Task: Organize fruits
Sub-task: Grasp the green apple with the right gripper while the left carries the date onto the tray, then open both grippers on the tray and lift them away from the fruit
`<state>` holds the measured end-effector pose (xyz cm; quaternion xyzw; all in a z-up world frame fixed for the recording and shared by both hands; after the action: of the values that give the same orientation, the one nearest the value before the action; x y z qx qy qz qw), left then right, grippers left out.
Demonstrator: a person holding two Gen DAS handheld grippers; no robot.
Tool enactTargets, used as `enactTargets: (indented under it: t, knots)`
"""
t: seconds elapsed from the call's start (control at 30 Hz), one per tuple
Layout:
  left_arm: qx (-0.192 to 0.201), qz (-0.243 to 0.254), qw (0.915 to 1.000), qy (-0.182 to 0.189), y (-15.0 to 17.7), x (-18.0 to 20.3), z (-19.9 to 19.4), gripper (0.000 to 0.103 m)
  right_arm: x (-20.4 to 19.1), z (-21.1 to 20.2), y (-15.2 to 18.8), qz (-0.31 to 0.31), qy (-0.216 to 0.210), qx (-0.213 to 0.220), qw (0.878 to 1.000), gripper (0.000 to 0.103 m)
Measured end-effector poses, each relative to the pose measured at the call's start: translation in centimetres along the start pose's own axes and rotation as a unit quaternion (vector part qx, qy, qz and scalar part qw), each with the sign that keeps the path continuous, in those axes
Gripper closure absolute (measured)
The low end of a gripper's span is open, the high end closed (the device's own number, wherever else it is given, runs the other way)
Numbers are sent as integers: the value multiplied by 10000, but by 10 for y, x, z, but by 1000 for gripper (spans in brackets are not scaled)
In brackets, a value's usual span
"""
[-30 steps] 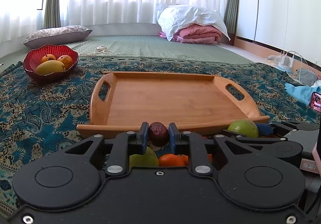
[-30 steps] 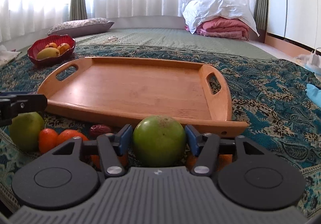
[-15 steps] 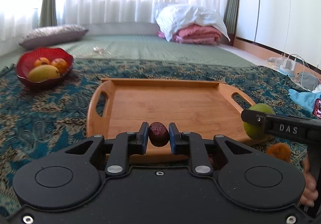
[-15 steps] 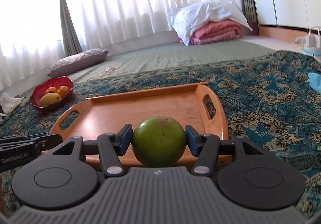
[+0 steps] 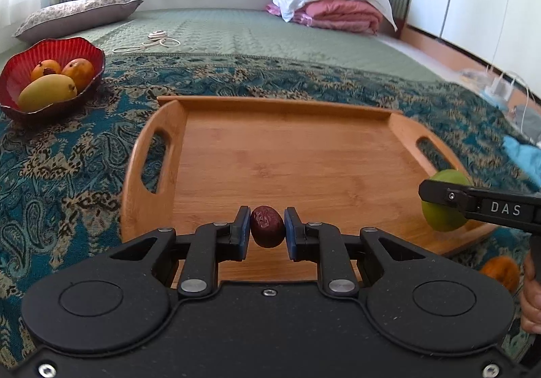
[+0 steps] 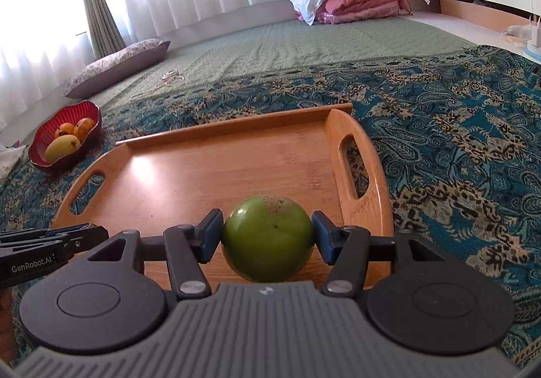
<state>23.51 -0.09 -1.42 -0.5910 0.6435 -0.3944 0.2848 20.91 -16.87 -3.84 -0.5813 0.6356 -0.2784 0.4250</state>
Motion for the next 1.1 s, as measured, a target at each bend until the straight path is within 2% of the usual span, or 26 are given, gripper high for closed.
enactTargets:
  t: [0.5, 0.77, 0.83, 0.9, 0.97, 1.03, 1.1]
  knots:
    - [-252, 17, 9996, -98, 10, -2, 13, 83, -2, -3, 3, -133, -7, -28, 9999, 42]
    - [-239, 53, 9996, -115, 8, -1, 12, 80, -3, -7, 1, -183, -14, -9, 9998, 39]
    - [-177, 61, 9998, -96, 7, -1, 9, 68, -5, -12, -2, -249, -51, 102, 9996, 37]
    - [-80, 115, 9999, -94, 6, 0, 3, 62, -6, -18, -7, -318, -58, 180, 9993, 31]
    - [15, 156, 9998, -83, 5, 1, -3, 56, -7, -24, -10, -344, -108, 235, 9991, 30]
    - [147, 128, 9998, -53, 3, 2, -12, 39, -7, -30, -11, -349, -142, 296, 9989, 26]
    - [317, 63, 9995, 6, 3, 3, -22, 28, -7, -37, -11, -383, -182, 359, 9985, 23]
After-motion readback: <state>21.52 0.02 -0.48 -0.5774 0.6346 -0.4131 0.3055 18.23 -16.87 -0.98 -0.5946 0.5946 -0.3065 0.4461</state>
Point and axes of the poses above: each gripper's, at about its wrist camera, not at the fingertips, and z roughly the way its jaws point, x to its right, y to its underside, the point moved 9 cm from there along z, roughly the way its jaws point, and after that the axes turned 8 degrees about x, right-handed, at the moved point
